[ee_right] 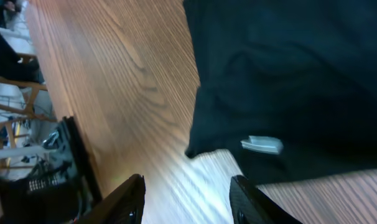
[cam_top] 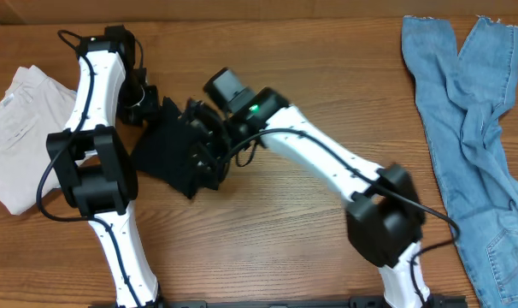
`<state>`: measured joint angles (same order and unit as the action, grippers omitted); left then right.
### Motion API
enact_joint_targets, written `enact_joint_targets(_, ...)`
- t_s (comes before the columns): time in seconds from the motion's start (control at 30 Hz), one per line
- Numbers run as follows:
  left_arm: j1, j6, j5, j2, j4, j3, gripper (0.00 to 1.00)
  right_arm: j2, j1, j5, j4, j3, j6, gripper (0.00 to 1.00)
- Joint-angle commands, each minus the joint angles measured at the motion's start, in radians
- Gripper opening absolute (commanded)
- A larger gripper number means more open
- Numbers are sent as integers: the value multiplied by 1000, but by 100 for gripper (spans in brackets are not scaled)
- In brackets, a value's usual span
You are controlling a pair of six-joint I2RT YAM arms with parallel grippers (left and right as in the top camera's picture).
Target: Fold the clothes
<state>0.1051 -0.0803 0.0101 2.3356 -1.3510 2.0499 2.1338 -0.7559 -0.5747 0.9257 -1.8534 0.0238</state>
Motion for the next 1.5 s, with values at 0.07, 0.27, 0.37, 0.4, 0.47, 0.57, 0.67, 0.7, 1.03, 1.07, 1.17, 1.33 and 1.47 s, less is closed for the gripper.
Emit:
enact_joint_targets(0.07,9,-13,-6,64,-44,-2,27,108,-35,-15,-66,-10,-29,48)
enact_joint_targets(0.27,9,-14,-6,85,-156,-2,24,200,-25,55,-63,-10,-29,48)
enact_joint_targets(0.37,8,-48,-8,85,-247,-2,15,219,6,182,-53,-10,-29,48)
enact_joint_targets(0.4,8,-60,-8,85,-273,-2,13,219,20,222,-57,-10,-29,48)
enact_joint_targets(0.47,6,-78,-11,85,-333,-2,10,219,49,277,-63,-13,-25,48)
enact_joint_targets(0.57,4,-82,-10,77,-340,-20,8,219,97,325,-70,-13,-5,48)
enact_joint_targets(0.67,3,-100,-11,73,-340,-31,7,218,159,347,-79,-14,44,52)
enact_joint_targets(0.7,3,-100,-14,73,-340,-31,7,218,170,346,-75,-15,56,53)
enact_joint_targets(1.03,0,-91,-55,-112,-249,-18,9,144,223,496,207,-294,116,62)
enact_joint_targets(1.07,-6,-56,-21,-148,-214,-18,11,127,224,496,232,-326,117,62)
enact_joint_targets(1.17,-38,83,92,-233,-95,-18,18,76,224,522,282,-384,119,63)
enact_joint_targets(1.33,-146,240,121,-262,64,-18,56,-46,242,674,318,-395,47,64)
enact_joint_targets(1.47,-212,328,122,-203,108,-18,63,-130,293,694,372,-395,-8,65)
